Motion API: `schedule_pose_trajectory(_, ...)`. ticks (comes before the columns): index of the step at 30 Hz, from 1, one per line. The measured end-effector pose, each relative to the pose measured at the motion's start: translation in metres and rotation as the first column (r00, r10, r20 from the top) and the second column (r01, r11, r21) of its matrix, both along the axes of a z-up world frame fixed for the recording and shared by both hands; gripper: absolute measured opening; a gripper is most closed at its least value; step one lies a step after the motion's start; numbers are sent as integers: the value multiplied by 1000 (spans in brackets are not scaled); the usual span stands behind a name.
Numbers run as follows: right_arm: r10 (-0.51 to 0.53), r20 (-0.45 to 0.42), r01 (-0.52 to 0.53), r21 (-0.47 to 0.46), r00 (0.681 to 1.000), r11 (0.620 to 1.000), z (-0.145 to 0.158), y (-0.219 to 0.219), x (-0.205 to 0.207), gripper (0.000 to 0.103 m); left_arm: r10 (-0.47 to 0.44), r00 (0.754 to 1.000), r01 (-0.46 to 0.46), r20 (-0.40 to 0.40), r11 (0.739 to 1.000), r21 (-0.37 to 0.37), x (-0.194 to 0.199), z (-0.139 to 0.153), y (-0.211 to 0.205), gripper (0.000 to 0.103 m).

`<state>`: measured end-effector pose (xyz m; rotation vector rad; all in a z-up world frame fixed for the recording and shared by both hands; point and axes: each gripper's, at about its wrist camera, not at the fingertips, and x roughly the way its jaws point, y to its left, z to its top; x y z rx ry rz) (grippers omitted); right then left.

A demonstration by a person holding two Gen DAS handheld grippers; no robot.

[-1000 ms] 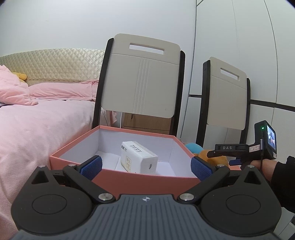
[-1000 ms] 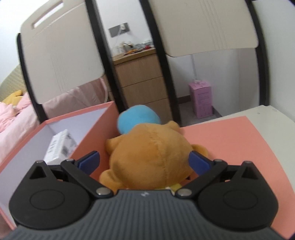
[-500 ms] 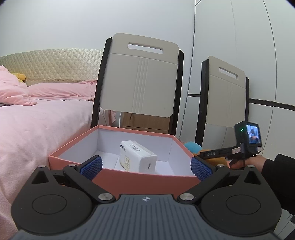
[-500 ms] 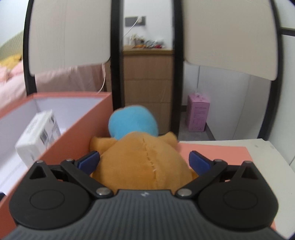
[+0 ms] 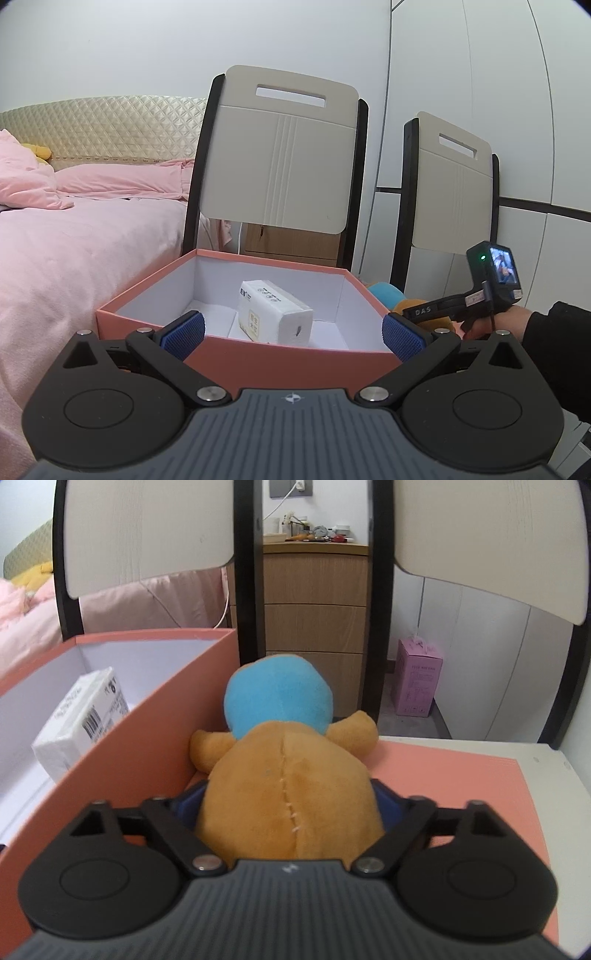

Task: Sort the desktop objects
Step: 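Lift the orange plush with the right tool toward the box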

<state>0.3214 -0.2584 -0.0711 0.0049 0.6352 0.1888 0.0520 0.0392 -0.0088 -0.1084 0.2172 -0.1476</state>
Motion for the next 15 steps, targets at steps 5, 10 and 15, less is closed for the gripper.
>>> schedule_pose_trajectory(5,-23,18,22,29,1000,999,9,-6,-14,72,1,1000,-1,0,1000,2,0,0,0,103)
schedule_pose_trajectory(10,-73,94,64,87,993,994,33,-15,-31,71,0,1000,0,3,1000,3,0,0,0,103)
schedule_pose_trajectory(15,-84,204,51,161,975,986,70,-12,-50,71,7,1000,-7,5,1000,8,0,0,0,103)
